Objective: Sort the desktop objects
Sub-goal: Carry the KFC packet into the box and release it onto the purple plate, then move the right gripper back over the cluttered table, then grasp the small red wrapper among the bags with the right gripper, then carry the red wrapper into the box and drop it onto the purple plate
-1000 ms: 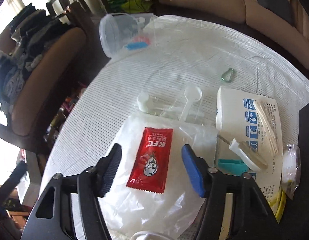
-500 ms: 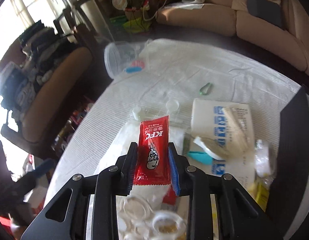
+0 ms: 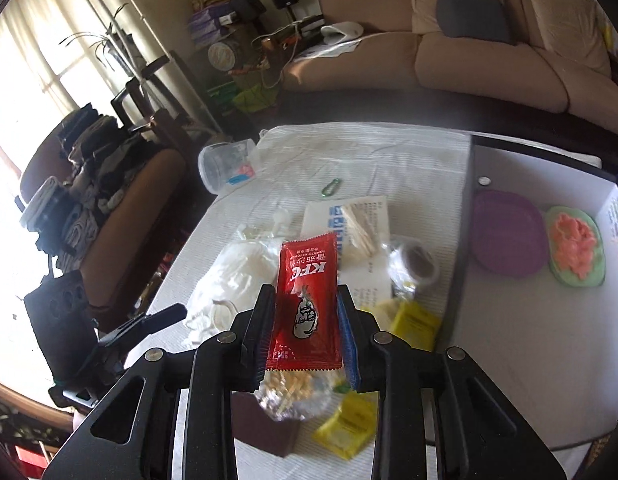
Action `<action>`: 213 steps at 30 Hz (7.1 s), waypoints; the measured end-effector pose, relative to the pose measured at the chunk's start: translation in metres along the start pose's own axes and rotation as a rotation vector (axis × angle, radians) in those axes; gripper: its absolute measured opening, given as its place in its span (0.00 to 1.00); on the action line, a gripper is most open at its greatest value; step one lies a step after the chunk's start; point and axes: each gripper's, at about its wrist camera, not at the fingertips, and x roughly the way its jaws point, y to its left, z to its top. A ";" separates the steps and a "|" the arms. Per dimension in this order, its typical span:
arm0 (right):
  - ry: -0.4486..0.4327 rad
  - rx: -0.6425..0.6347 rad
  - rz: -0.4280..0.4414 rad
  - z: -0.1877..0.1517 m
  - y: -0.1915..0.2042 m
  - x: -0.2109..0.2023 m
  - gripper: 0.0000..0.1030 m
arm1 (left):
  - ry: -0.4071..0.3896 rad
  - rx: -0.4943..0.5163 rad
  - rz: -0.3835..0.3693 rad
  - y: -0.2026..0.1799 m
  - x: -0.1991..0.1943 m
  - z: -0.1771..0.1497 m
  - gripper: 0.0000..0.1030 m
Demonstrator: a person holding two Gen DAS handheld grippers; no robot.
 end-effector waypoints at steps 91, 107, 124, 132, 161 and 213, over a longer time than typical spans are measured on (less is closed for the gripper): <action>0.463 -0.499 -0.131 -0.046 0.107 0.239 0.23 | 0.247 -0.077 0.465 0.119 -0.004 -0.029 0.82; 0.363 -0.163 0.109 -0.060 0.051 0.178 0.25 | 0.243 -0.082 0.435 0.116 -0.010 -0.029 0.82; 0.394 -0.250 0.098 -0.090 0.068 0.126 0.17 | 0.251 -0.076 0.402 0.116 -0.014 -0.030 0.82; 0.457 -0.207 0.135 -0.156 0.079 0.074 0.31 | 0.248 -0.073 0.391 0.110 -0.013 -0.032 0.82; 0.401 -0.357 -0.202 -0.074 0.120 0.222 0.22 | 0.260 -0.063 0.372 0.108 -0.015 -0.034 0.82; 0.075 0.306 -0.328 0.043 -0.186 0.056 0.18 | -0.004 0.041 -0.063 0.014 0.000 0.001 0.82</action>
